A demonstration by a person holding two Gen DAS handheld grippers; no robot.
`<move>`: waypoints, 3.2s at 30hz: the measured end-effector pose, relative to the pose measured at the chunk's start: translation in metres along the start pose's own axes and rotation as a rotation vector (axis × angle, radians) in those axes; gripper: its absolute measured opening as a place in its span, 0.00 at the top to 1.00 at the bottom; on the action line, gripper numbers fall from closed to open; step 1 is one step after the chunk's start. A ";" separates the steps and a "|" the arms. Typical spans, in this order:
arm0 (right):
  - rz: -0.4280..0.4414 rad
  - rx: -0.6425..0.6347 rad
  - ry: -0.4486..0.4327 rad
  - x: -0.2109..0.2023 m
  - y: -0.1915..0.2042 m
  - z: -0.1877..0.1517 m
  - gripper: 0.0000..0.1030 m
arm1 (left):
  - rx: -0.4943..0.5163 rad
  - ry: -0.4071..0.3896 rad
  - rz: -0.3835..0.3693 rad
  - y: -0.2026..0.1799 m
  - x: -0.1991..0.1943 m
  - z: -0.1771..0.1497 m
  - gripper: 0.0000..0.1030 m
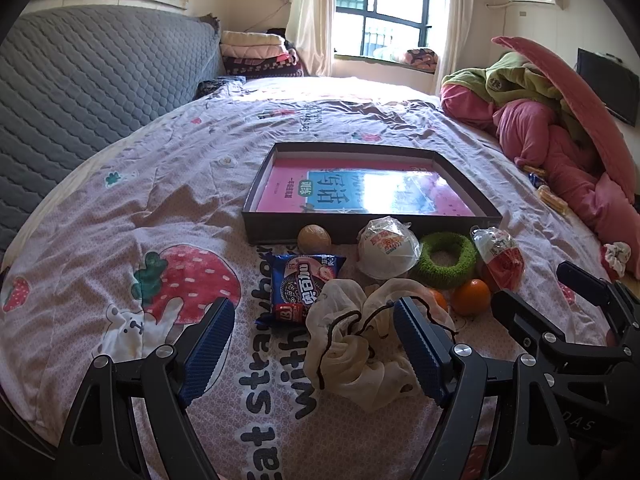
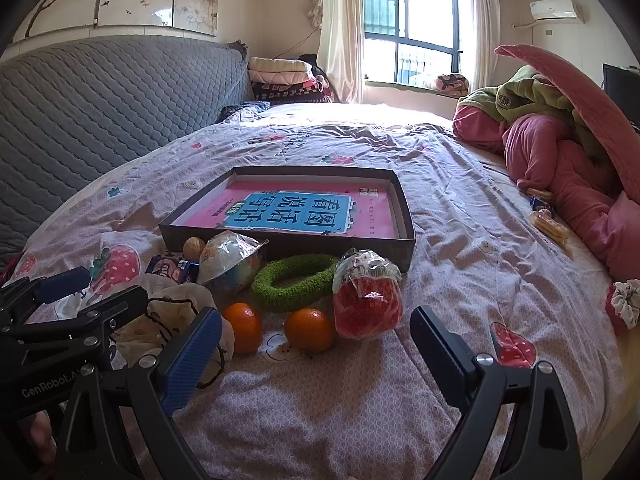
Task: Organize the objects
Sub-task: 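Move left tool to the cream drawstring bag while right tool approaches the red netted bag, then close left tool on the cream drawstring bag while right tool grasps the red netted bag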
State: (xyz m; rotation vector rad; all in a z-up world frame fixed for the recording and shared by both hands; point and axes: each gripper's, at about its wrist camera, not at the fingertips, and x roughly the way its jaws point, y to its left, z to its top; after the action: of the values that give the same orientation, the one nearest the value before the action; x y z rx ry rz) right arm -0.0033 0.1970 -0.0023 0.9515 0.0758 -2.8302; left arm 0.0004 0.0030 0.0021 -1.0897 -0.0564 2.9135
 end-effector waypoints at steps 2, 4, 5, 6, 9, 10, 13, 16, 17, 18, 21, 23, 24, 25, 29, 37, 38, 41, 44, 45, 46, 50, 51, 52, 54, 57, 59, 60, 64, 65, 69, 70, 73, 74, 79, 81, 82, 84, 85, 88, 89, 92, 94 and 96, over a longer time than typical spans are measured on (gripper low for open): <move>-0.002 -0.002 0.002 0.001 0.000 0.000 0.08 | 0.001 0.002 0.000 0.000 0.000 0.000 0.20; -0.003 0.000 0.005 0.001 -0.001 0.000 0.08 | 0.001 0.003 0.002 0.001 0.000 0.000 0.20; -0.004 0.000 0.008 0.002 -0.001 0.000 0.08 | 0.004 0.003 0.002 0.001 0.001 0.000 0.20; -0.005 0.000 0.009 0.002 -0.001 0.000 0.08 | 0.006 0.004 0.002 0.001 0.001 -0.001 0.20; -0.009 -0.003 0.013 0.004 0.000 0.000 0.08 | 0.012 0.011 0.001 0.001 0.002 -0.002 0.20; -0.010 -0.004 0.016 0.005 0.000 -0.001 0.08 | 0.013 0.011 -0.001 0.002 0.002 -0.002 0.20; -0.014 -0.010 0.021 0.006 0.001 -0.002 0.08 | 0.014 0.012 -0.001 0.002 0.002 -0.002 0.20; -0.018 -0.016 0.022 0.007 0.001 -0.002 0.08 | 0.016 0.018 -0.005 0.004 0.002 -0.002 0.20; -0.021 -0.016 0.024 0.008 0.001 -0.003 0.08 | 0.018 0.019 -0.006 0.004 0.002 -0.002 0.20; -0.022 -0.016 0.026 0.009 0.001 -0.003 0.08 | 0.020 0.020 -0.007 0.005 0.002 -0.003 0.20; -0.027 -0.013 0.032 0.011 -0.001 -0.005 0.08 | 0.031 0.022 -0.015 0.007 0.002 -0.004 0.20; -0.032 -0.015 0.034 0.011 -0.002 -0.005 0.08 | 0.038 0.025 -0.016 0.007 0.002 -0.006 0.20; -0.034 -0.017 0.037 0.012 -0.002 -0.006 0.08 | 0.041 0.027 -0.015 0.008 0.002 -0.006 0.20; -0.037 -0.017 0.038 0.012 -0.003 -0.007 0.08 | 0.044 0.028 -0.017 0.009 0.002 -0.007 0.20; -0.041 -0.014 0.047 0.015 -0.008 -0.009 0.08 | 0.043 0.037 -0.029 0.012 0.004 -0.009 0.20; -0.047 0.011 0.047 0.015 -0.020 -0.012 0.08 | 0.041 0.070 -0.066 0.012 0.011 -0.015 0.20; -0.044 0.014 0.045 0.014 -0.021 -0.012 0.08 | 0.042 0.075 -0.070 0.012 0.012 -0.015 0.20; -0.049 0.013 0.044 0.014 -0.024 -0.012 0.08 | 0.037 0.088 -0.078 0.012 0.016 -0.017 0.20; -0.053 0.014 0.046 0.015 -0.026 -0.013 0.08 | 0.018 0.105 -0.087 0.014 0.020 -0.018 0.20; -0.054 0.017 0.047 0.015 -0.027 -0.013 0.08 | 0.011 0.112 -0.092 0.014 0.022 -0.018 0.20; -0.054 0.021 0.046 0.016 -0.027 -0.013 0.08 | 0.002 0.117 -0.101 0.015 0.023 -0.019 0.20; -0.041 0.032 0.051 0.018 -0.028 -0.012 0.08 | -0.026 0.143 -0.102 0.017 0.031 -0.021 0.20; -0.036 0.033 0.058 0.020 -0.028 -0.012 0.08 | -0.034 0.150 -0.096 0.018 0.034 -0.022 0.20; -0.032 0.032 0.064 0.021 -0.028 -0.011 0.08 | -0.044 0.157 -0.098 0.019 0.036 -0.022 0.20; -0.029 0.036 0.074 0.024 -0.028 -0.010 0.08 | -0.062 0.166 -0.110 0.019 0.039 -0.022 0.20; -0.017 0.051 0.086 0.030 -0.032 -0.007 0.08 | -0.068 0.180 -0.122 0.015 0.042 -0.022 0.20; -0.020 0.059 0.089 0.033 -0.035 -0.003 0.08 | -0.064 0.184 -0.125 0.010 0.043 -0.022 0.20; -0.017 0.066 0.090 0.034 -0.037 0.000 0.08 | -0.056 0.184 -0.128 0.007 0.043 -0.022 0.20; -0.019 0.081 0.087 0.039 -0.041 0.009 0.08 | -0.043 0.186 -0.133 -0.001 0.043 -0.023 0.20; -0.022 0.083 0.089 0.041 -0.042 0.011 0.08 | -0.045 0.193 -0.136 -0.002 0.044 -0.023 0.20; -0.037 0.085 0.117 0.050 -0.045 0.014 0.10 | -0.058 0.206 -0.146 -0.006 0.045 -0.023 0.20; -0.038 0.085 0.129 0.053 -0.046 0.014 0.10 | -0.060 0.203 -0.149 -0.007 0.044 -0.023 0.21; -0.038 0.094 0.155 0.060 -0.050 0.013 0.13 | -0.062 0.192 -0.155 -0.008 0.044 -0.022 0.28; -0.037 0.100 0.161 0.061 -0.051 0.013 0.15 | -0.064 0.193 -0.158 -0.010 0.044 -0.022 0.30; -0.021 0.106 0.190 0.068 -0.053 0.012 0.21 | -0.061 0.201 -0.172 -0.017 0.046 -0.023 0.35; -0.019 0.105 0.199 0.070 -0.053 0.011 0.22 | -0.058 0.199 -0.172 -0.021 0.046 -0.022 0.36; -0.018 0.105 0.201 0.071 -0.052 0.011 0.23 | -0.060 0.199 -0.174 -0.021 0.046 -0.022 0.38; -0.013 0.104 0.208 0.073 -0.052 0.011 0.28 | -0.059 0.202 -0.182 -0.024 0.047 -0.022 0.43; -0.012 0.105 0.209 0.074 -0.052 0.011 0.30 | -0.058 0.204 -0.184 -0.024 0.048 -0.022 0.43; -0.013 0.106 0.217 0.077 -0.052 0.011 0.38 | -0.057 0.207 -0.194 -0.026 0.049 -0.022 0.50; -0.011 0.103 0.218 0.077 -0.051 0.011 0.43 | -0.057 0.208 -0.195 -0.027 0.049 -0.022 0.52; -0.018 0.089 0.216 0.077 -0.049 0.011 0.50 | -0.065 0.214 -0.217 -0.027 0.050 -0.022 0.63; -0.018 0.085 0.203 0.075 -0.048 0.011 0.51 | -0.069 0.215 -0.229 -0.027 0.050 -0.022 0.68; -0.016 0.085 0.192 0.073 -0.048 0.011 0.51 | -0.071 0.211 -0.237 -0.026 0.049 -0.021 0.73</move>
State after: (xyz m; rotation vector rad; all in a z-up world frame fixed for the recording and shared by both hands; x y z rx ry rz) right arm -0.0749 0.2343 -0.0375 1.2438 -0.0153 -2.7680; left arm -0.0221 0.0316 -0.0447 -1.2956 -0.2664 2.5931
